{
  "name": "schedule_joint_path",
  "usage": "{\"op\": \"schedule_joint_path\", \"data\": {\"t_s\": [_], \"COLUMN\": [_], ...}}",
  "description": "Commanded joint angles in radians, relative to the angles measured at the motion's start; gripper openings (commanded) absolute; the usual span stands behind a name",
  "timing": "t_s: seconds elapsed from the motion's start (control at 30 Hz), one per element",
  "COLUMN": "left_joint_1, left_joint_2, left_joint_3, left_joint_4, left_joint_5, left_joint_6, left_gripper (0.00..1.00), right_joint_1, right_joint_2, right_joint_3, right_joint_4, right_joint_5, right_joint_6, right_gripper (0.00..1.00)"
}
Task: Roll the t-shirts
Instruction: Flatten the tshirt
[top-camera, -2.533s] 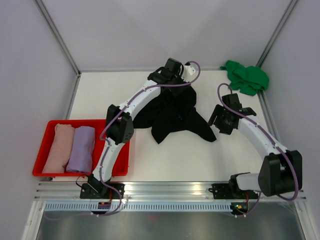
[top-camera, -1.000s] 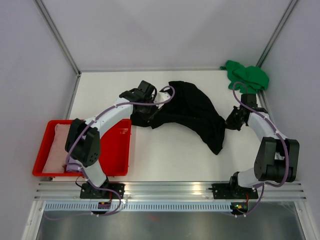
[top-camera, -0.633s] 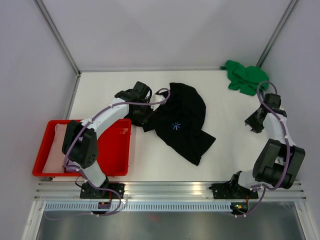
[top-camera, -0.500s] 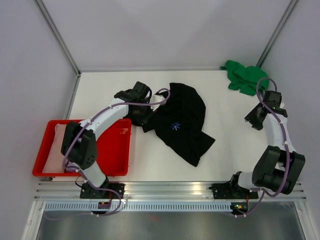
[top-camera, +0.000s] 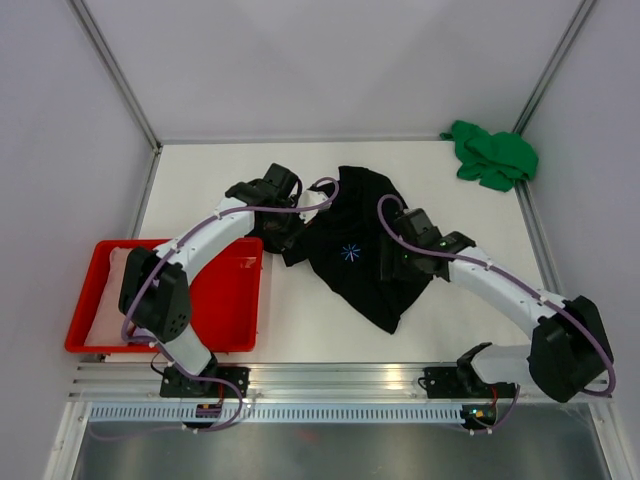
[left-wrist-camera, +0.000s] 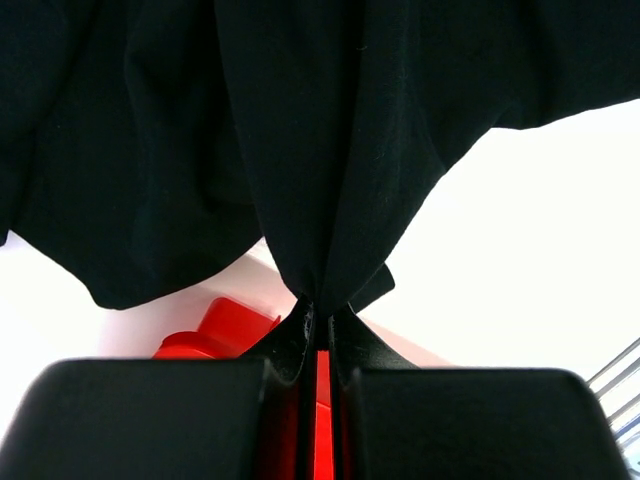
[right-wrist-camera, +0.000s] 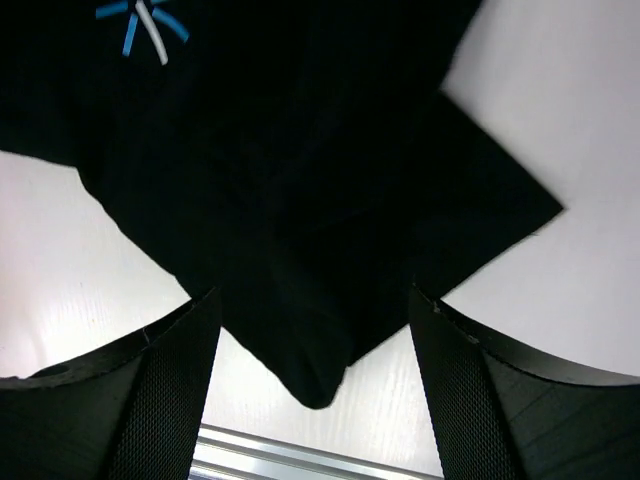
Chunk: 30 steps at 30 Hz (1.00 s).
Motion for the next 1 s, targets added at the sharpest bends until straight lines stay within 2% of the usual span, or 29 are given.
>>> {"op": "schedule_joint_path", "data": {"t_s": [0.0,0.1,0.13,0.17,0.23,0.33,0.37,0.5,0.57,0.63,0.67,0.7,0.77,0.9,0.97], "left_joint_1": [0.001,0.001,0.001,0.002,0.012,0.036,0.044,0.076,0.094,0.12,0.127,0.139,0.147,0.157,0.16], "left_joint_2": [-0.035,-0.039,-0.047,-0.05,-0.05,-0.047,-0.049,-0.055,-0.047,-0.024,-0.015,-0.003,0.005,0.028,0.025], "left_joint_3": [0.017,0.021,0.02,0.018,0.026,0.056,0.067,0.116,0.185,0.308,0.351,0.435,0.509,0.673,0.672], "left_joint_4": [-0.016,-0.016,-0.014,-0.014,-0.014,-0.016,-0.016,-0.031,-0.066,-0.102,-0.134,-0.143,-0.166,-0.24,-0.261], "left_joint_5": [0.004,0.004,0.004,0.005,0.019,0.033,0.042,0.027,-0.024,-0.056,-0.062,-0.067,-0.072,-0.076,-0.084], "left_joint_6": [-0.012,-0.025,-0.025,-0.028,-0.031,-0.064,-0.081,-0.077,-0.043,-0.022,0.001,0.012,0.049,0.112,0.147], "left_gripper": [0.02,0.02,0.02,0.02,0.02,0.02,0.02,0.02,0.02,0.02,0.02,0.02,0.02,0.02,0.02], "right_joint_1": [0.079,0.09,0.088,0.09,0.088,0.087,0.078,0.009,-0.086,-0.169,-0.248,-0.278,-0.333,-0.39,-0.406], "right_joint_2": [0.074,0.16,0.179,0.205,0.217,0.213,0.205,0.147,0.095,0.07,0.056,0.055,0.065,0.067,0.044], "right_joint_3": [-0.017,-0.027,-0.027,-0.024,-0.011,0.007,0.018,0.214,0.365,0.459,0.543,0.582,0.695,0.825,0.82], "right_joint_4": [0.058,0.075,0.075,0.075,0.078,0.085,0.081,0.001,-0.042,-0.057,-0.072,-0.083,-0.129,-0.188,-0.188], "right_joint_5": [0.032,0.05,0.09,0.108,0.179,0.207,0.198,0.15,0.127,0.043,0.014,-0.023,-0.068,-0.146,-0.181], "right_joint_6": [0.051,0.078,0.082,0.083,0.069,0.043,0.04,0.016,-0.006,-0.018,-0.032,-0.038,-0.056,-0.026,-0.006], "right_gripper": [0.81,0.73,0.67,0.56,0.49,0.29,0.01,0.0,0.0,0.0,0.0,0.0,0.0,0.0,0.0]}}
